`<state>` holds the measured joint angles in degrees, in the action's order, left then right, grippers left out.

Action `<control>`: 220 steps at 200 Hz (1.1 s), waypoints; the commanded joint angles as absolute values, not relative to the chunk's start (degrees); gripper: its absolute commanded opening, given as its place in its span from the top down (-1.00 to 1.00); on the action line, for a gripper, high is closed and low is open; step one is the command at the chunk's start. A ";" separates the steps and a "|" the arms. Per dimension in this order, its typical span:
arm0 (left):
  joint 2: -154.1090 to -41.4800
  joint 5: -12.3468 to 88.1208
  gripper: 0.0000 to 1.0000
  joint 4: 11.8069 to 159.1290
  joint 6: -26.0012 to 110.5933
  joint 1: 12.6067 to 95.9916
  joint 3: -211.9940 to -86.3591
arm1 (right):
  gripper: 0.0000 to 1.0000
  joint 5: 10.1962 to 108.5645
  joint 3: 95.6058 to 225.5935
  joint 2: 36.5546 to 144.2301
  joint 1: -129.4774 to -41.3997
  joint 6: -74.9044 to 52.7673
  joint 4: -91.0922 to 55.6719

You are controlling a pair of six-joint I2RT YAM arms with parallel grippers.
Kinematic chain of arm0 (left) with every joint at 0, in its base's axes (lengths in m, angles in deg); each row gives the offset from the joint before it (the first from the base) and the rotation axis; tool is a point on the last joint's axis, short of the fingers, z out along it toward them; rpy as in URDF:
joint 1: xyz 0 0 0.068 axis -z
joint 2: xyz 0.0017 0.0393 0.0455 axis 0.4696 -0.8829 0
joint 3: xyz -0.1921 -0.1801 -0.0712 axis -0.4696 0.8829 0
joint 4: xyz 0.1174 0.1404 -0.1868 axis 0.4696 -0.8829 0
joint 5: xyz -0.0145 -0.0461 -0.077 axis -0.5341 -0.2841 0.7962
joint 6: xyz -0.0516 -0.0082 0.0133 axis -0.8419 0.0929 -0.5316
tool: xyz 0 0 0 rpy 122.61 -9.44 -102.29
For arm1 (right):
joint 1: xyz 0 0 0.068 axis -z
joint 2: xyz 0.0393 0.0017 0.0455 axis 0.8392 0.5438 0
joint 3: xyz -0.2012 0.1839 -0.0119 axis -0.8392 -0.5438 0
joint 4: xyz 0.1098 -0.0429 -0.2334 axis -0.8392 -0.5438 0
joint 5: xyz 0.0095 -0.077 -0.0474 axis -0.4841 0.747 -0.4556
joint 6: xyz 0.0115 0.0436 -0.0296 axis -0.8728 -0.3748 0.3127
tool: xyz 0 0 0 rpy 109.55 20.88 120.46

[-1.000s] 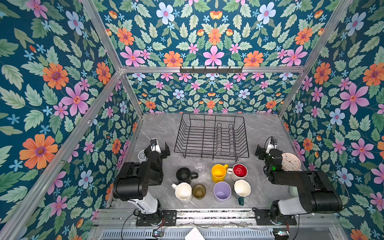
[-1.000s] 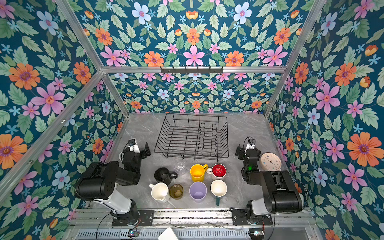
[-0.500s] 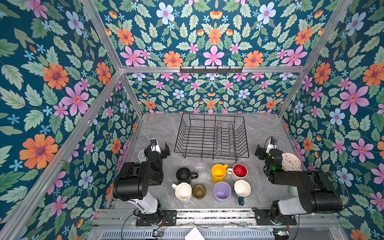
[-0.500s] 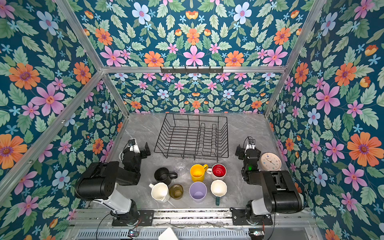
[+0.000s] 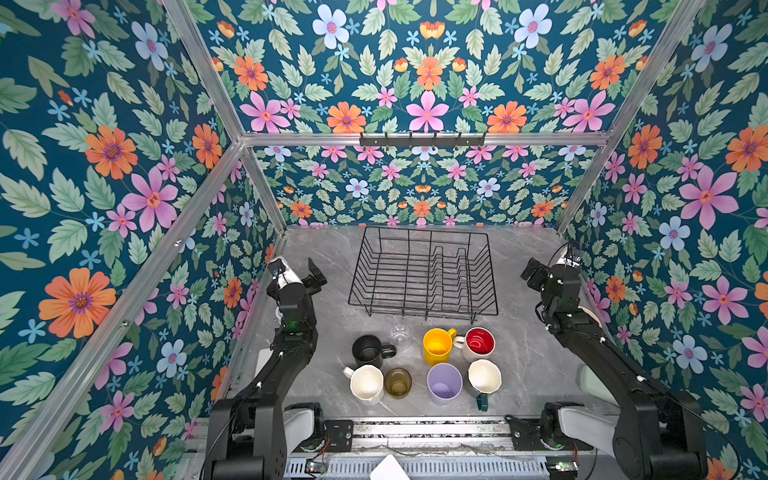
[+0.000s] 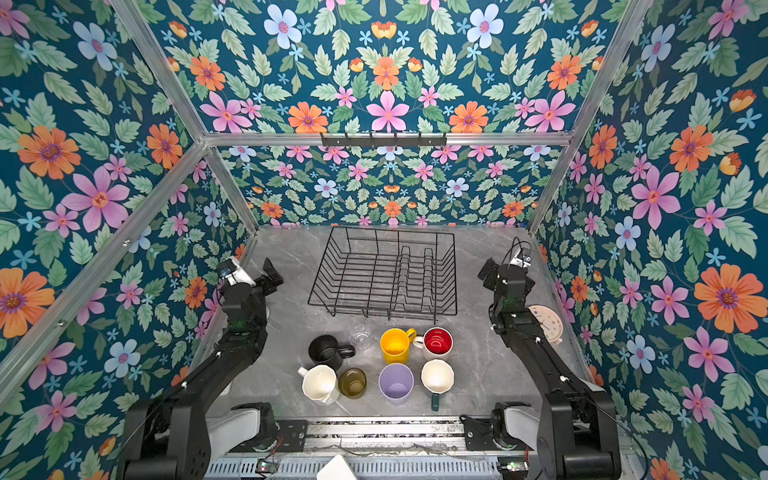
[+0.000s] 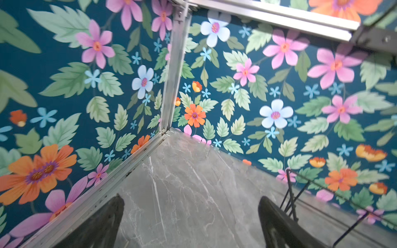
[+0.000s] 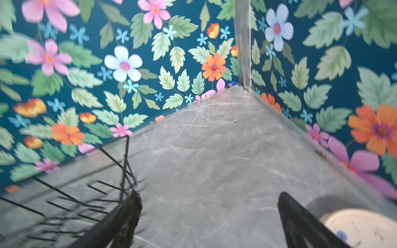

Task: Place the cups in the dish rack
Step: 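Grasp the black mug's rim with the left gripper while the right arm rises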

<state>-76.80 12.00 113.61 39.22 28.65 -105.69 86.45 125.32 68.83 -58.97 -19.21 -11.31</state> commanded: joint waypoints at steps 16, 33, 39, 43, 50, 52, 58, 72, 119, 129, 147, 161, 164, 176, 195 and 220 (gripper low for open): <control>-65.09 25.13 -0.92 86.80 30.38 28.54 -107.91 | -0.97 74.77 126.59 65.58 -57.42 -25.98 -25.48; -60.83 29.21 -0.84 76.65 29.33 28.60 -111.40 | -0.97 71.78 127.00 63.74 -57.49 -24.68 -24.68; -60.05 30.29 -0.84 72.48 29.56 28.54 -113.20 | -0.97 71.57 127.43 63.31 -57.47 -24.66 -25.00; -59.69 30.79 -0.84 69.14 29.82 28.60 -114.55 | -0.96 71.35 127.85 63.16 -57.44 -24.66 -25.51; -59.35 31.61 -0.83 63.87 30.42 28.55 -116.73 | -0.93 70.61 128.83 63.28 -57.45 -24.51 -26.55; -59.27 31.82 -0.83 62.40 30.53 28.54 -117.39 | -0.92 70.34 129.21 63.42 -57.42 -24.36 -26.89; -59.17 32.86 -0.82 58.02 31.09 28.54 -119.14 | -0.89 69.36 130.39 63.85 -57.50 -23.85 -28.17; -59.32 36.21 -0.80 50.28 32.92 28.56 -122.13 | -0.86 67.20 132.99 65.62 -57.55 -22.94 -30.47; -61.23 48.43 -0.63 33.10 34.91 28.75 -125.42 | -0.84 69.92 138.18 70.11 -63.00 -19.55 -34.65; -60.35 50.11 -0.59 31.11 34.59 28.79 -125.05 | -0.84 70.16 138.54 70.48 -63.87 -19.69 -34.34; -58.46 50.78 -0.55 30.62 32.87 29.22 -124.31 | -0.84 69.61 138.82 71.33 -64.35 -20.67 -34.08; -57.59 50.50 -0.51 30.18 32.11 29.80 -123.73 | -0.83 69.30 138.89 71.82 -64.40 -21.05 -33.98; -57.58 50.45 -0.51 29.96 32.03 30.04 -123.63 | -0.83 69.22 138.82 71.99 -64.46 -21.05 -34.06; -57.66 50.15 -0.47 29.74 31.64 31.00 -123.13 | -0.83 69.08 139.02 72.31 -64.45 -21.13 -34.22; -57.83 48.96 -0.44 30.00 30.49 33.67 -122.37 | -0.83 69.16 139.13 72.30 -64.47 -21.14 -34.64; -59.57 43.77 -0.43 31.11 28.10 41.15 -122.00 | -0.83 69.21 139.06 72.20 -64.44 -21.14 -35.01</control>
<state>-58.33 48.29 30.62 30.50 35.69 -122.17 69.01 138.77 72.37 -64.43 -21.07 -34.99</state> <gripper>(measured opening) 0.718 0.915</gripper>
